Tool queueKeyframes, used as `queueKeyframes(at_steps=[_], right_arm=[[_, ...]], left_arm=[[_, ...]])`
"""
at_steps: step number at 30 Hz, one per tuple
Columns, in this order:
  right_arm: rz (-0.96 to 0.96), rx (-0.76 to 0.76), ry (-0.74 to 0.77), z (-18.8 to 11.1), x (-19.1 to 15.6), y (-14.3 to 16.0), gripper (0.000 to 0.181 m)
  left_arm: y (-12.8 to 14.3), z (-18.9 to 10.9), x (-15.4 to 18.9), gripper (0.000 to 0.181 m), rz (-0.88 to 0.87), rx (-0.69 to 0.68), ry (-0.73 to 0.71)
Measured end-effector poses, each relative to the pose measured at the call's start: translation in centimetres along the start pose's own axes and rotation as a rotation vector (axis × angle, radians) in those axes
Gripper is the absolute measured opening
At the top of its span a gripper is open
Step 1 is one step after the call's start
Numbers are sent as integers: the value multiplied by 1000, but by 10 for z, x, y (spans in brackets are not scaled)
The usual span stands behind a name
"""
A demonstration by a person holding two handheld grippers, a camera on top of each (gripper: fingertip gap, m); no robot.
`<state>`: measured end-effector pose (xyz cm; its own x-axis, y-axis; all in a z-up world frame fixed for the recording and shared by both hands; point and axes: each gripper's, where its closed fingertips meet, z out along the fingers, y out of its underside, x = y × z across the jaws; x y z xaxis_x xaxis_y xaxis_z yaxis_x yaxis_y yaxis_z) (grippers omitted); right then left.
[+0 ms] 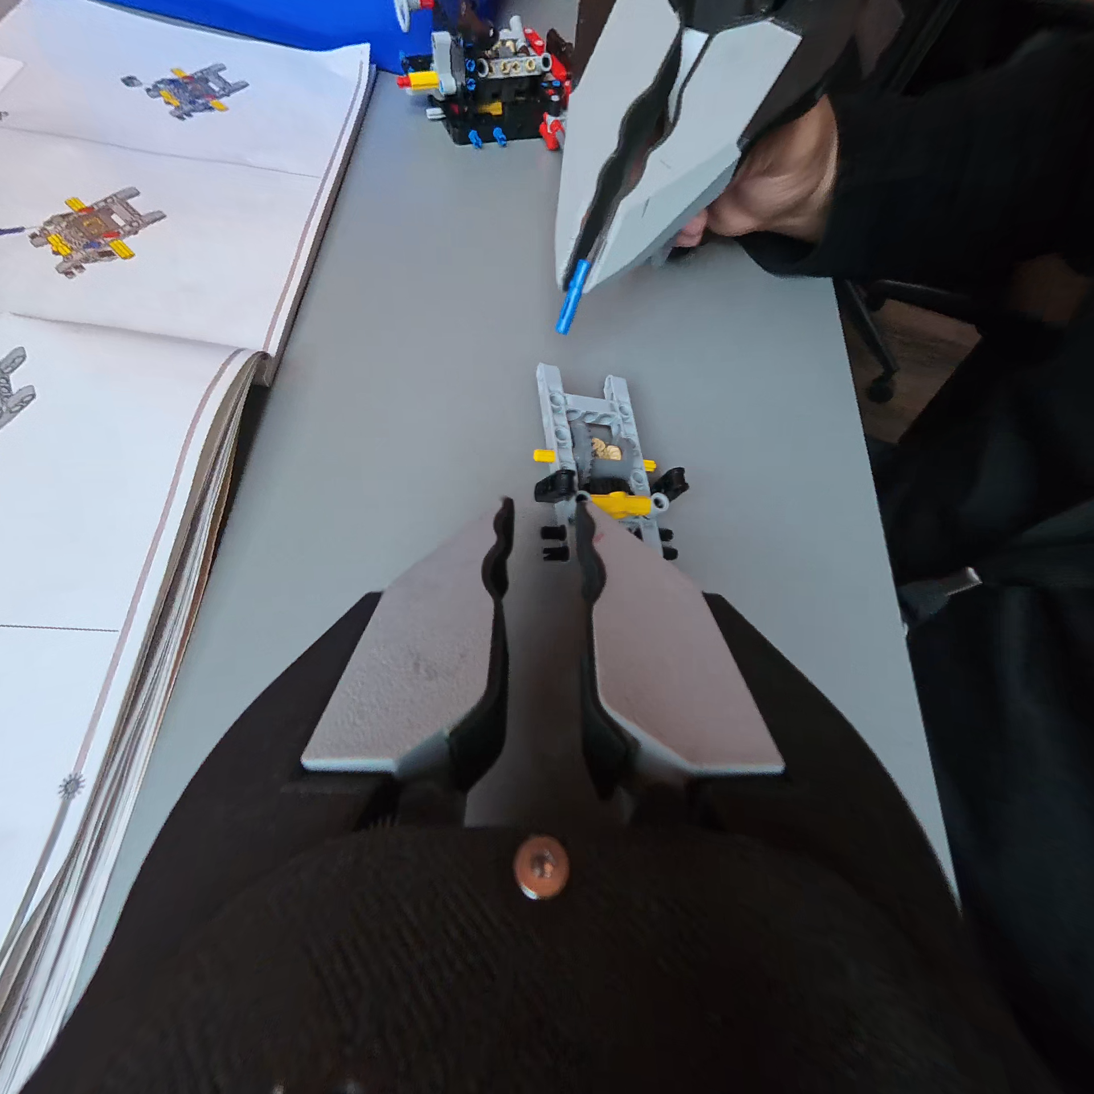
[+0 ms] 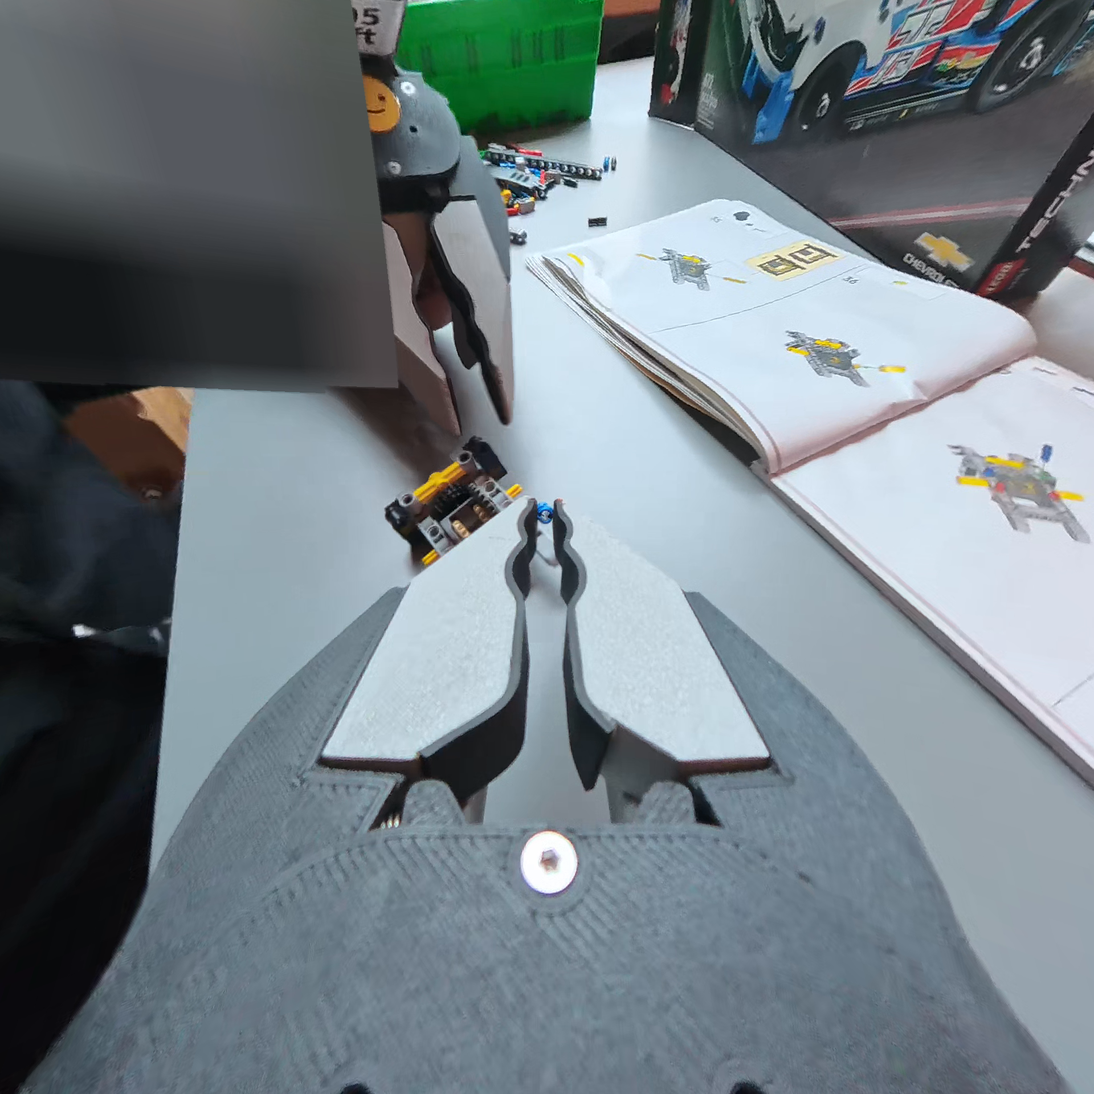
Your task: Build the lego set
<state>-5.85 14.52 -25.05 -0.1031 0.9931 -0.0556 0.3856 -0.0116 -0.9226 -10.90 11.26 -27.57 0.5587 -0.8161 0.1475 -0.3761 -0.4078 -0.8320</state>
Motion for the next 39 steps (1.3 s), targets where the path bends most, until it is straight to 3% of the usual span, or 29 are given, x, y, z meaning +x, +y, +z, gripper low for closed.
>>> queueKeyframes(at_steps=[11,39], right_arm=[[-76,2,44,1,4,3,2],[26,62,2,-7,13,-3,2]], left_arm=[[1,1,-3,18,-33,-17,70],[-3,-4,-1,15,-85,26,122]])
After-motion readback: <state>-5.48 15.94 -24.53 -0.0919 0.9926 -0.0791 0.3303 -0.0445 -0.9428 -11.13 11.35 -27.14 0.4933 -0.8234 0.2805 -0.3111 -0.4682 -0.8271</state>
